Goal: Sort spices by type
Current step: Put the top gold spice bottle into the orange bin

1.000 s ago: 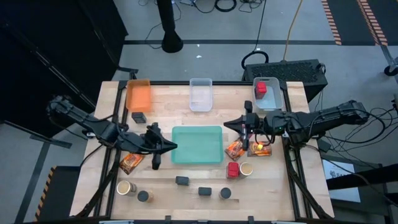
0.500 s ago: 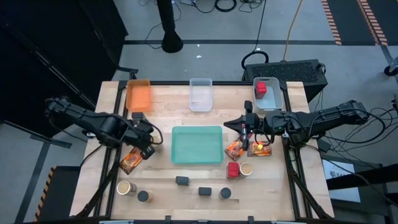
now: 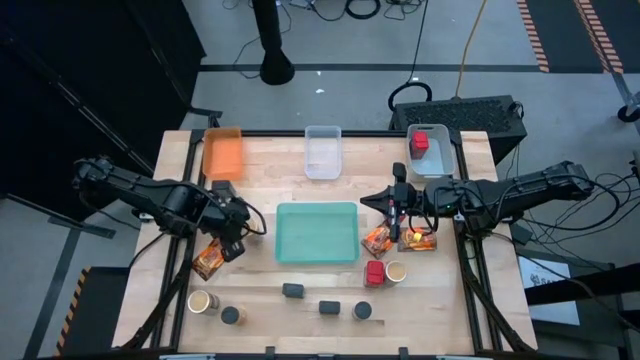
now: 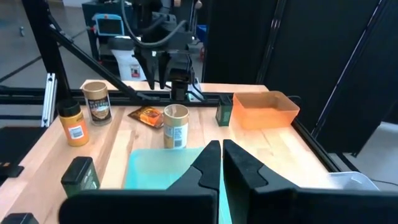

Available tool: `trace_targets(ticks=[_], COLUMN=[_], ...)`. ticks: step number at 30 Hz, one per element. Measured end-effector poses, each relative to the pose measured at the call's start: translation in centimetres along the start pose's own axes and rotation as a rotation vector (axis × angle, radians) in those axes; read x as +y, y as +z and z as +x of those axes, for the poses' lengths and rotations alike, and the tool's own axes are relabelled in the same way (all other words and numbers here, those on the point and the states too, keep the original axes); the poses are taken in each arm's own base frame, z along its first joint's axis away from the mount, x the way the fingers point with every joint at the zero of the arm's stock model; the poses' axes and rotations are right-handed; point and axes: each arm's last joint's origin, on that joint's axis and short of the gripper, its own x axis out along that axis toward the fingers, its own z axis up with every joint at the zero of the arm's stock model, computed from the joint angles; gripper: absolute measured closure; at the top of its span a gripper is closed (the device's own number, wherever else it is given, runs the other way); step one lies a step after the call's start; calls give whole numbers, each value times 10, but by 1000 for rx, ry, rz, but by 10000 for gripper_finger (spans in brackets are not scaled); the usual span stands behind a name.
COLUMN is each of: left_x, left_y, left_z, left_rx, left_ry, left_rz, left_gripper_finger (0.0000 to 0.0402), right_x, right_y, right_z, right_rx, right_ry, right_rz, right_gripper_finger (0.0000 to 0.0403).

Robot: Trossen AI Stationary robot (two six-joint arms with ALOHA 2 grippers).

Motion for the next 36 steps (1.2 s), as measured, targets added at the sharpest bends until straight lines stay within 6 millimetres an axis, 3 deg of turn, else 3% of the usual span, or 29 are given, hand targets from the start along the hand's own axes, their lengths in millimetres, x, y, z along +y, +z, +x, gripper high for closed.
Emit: trace_targets(ticks=[11,15,29,36], left_x=[3,0,-8,-1], left_y=[3,4,10,12], left_z=[0,4,25,36], left_rx=[-139,-110,-27,1], left_ry=[163,162,205,221], left_rz=[108,223,244,219], left_gripper_finger=[85,36,20,20], right_x=[0,0,0,0], right_y=[-3,-4,-4,-5], right_z=[0,0,0,0], right_rx=[33,41,44,50], right_ry=[0,0,0,0], right_rz=[-11,-13,-18,-17], right_gripper_finger=[403,403,403,403])
